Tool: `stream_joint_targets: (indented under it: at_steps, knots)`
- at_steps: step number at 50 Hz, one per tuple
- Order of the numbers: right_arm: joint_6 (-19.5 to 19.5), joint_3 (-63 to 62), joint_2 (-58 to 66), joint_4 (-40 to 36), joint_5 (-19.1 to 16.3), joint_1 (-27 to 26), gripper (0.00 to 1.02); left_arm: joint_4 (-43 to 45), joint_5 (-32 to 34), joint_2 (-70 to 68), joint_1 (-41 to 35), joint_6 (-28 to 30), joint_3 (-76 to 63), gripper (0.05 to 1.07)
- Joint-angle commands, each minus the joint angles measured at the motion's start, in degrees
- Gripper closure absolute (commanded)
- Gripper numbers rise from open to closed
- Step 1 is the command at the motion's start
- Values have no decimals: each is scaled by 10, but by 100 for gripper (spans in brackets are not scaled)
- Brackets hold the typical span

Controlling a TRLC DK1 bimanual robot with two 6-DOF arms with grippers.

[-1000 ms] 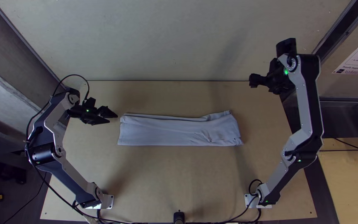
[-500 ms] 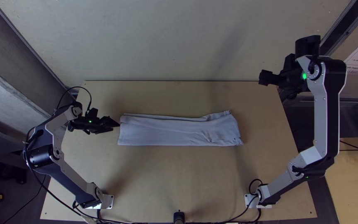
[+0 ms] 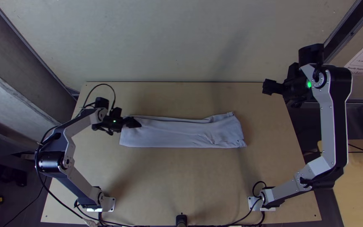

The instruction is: Fold the t-shirt

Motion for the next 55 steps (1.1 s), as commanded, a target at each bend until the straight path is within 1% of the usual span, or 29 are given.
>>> stream_joint_targets:
  at_steps: [1, 8, 11, 13, 14, 15, 16, 17, 20, 21, 22, 26, 30, 33, 38, 42, 51, 55]
  knots:
    - [12, -20, -25, -4, 4, -3, 3, 16, -34, 9, -48, -65, -20, 10]
    - [12, -45, -41, 6, 4, -6, 3, 31, -78, 17, -104, -105, -1, 10]
    - [12, -62, -51, 14, 4, -7, 3, 31, -116, 25, -120, -118, 9, 10]
    - [12, -76, -56, 19, 3, -7, 3, 30, -133, 28, -131, -123, 12, 12]
    - [13, -82, -60, 21, 3, -7, 3, 30, -141, 28, -136, -123, 13, 16]
    - [13, -91, -64, 25, 3, -7, 3, 30, -152, 28, -140, -125, 14, 24]
    - [14, -100, -68, 29, 3, -6, 3, 30, -164, 28, -145, -129, 15, 35]
    - [14, -109, -73, 32, 3, -6, 3, 30, -177, 28, -148, -132, 17, 50]
    - [16, -137, -89, 47, 3, -3, 3, 32, -199, 28, -153, -135, 19, 100]
    - [17, -146, -93, 51, 3, -3, 3, 32, -203, 28, -153, -136, 20, 106]
    - [19, -156, -97, 56, 3, -3, 3, 31, -208, 28, -152, -138, 22, 104]
    - [24, -191, -113, 74, 3, -2, 3, 16, -218, 26, -152, -136, 24, 105]
    - [26, -224, -127, 90, 3, -1, 3, 5, -251, 17, -144, -133, 25, 105]
    - [27, -246, -138, 104, 3, 4, 3, -14, -264, 8, -130, -127, 32, 105]
    - [29, -288, -157, 134, 4, 11, 3, -56, -290, -4, -100, -96, 51, 105]
    - [29, -318, -172, 159, 4, 12, 3, -75, -294, -16, -69, -77, 60, 105]
    - [31, -369, -191, 196, 5, 11, 3, -128, -331, -33, 5, -8, 95, 105]
    - [31, -392, -200, 214, 13, 10, 3, -138, -360, -40, 36, 27, 108, 105]
